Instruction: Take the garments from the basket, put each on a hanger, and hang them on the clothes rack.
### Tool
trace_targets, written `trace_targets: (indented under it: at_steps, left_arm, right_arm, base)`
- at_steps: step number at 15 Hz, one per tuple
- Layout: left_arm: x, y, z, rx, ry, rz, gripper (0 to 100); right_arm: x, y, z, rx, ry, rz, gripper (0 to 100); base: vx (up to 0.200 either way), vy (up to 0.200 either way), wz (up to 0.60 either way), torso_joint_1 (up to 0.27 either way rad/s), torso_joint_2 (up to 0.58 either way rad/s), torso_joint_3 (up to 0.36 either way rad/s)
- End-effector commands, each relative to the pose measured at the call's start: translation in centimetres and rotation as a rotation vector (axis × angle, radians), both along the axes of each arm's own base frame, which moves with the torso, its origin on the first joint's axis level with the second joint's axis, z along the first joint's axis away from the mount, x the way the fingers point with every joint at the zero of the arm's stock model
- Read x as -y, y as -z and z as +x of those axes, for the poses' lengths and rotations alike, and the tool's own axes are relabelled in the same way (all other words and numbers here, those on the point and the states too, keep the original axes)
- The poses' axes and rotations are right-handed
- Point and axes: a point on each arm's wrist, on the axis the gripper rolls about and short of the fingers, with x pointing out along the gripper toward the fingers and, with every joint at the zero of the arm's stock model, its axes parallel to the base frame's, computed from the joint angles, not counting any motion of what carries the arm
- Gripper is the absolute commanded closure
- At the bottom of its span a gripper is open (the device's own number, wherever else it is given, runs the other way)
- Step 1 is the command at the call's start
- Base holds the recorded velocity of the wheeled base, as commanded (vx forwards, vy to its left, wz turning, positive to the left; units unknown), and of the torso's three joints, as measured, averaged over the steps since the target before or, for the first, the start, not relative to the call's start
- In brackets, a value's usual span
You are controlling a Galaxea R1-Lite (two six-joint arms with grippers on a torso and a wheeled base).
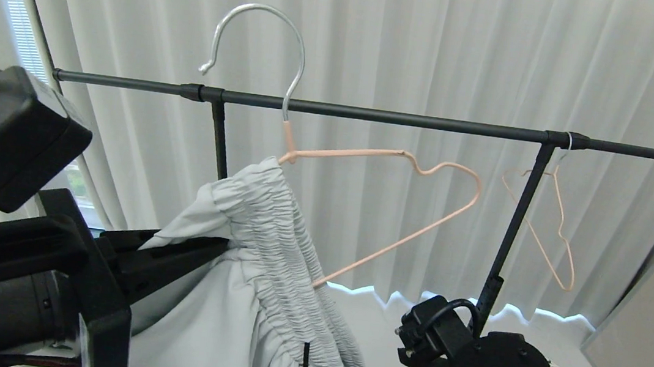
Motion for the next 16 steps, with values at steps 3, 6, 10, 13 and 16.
trace_targets:
  at_steps: [3, 6, 10, 13, 16]
  left_arm:
    - [0.0, 0.2, 0.0, -0.003, -0.001, 0.003, 100]
    - [-0.3, 1.2, -0.3, -0.02, 0.0, 0.026, 100]
    - [-1.9, 4.6, -1.5, -0.015, 0.042, 0.168, 100]
    - [-2.9, 6.5, -2.5, -0.036, 0.053, 0.211, 100]
    - [-4.1, 8.5, -3.5, -0.034, 0.122, 0.272, 100]
  right_arm:
    - [0.8, -0.1, 0.2, 0.003, 0.022, -0.006, 100]
    - [2.8, -0.4, 1.4, 0.021, 0.099, -0.014, 100]
    - [5.8, -0.7, 1.7, 0.052, 0.163, -0.043, 100]
    - [6.6, -1.0, 2.0, 0.077, 0.204, -0.054, 100]
    - [6.7, -1.0, 2.2, 0.088, 0.208, -0.067, 100]
  base:
    - [0.0, 0.0, 0.0, 0.0, 0.0, 0.0]
    - [0.0, 0.0, 0.0, 0.0, 0.0, 0.0]
    - [0.0, 0.0, 0.0, 0.0, 0.0, 0.0]
    - [0.0, 0.0, 0.0, 0.0, 0.0, 0.0]
    - [0.0, 0.0, 0.0, 0.0, 0.0, 0.0]
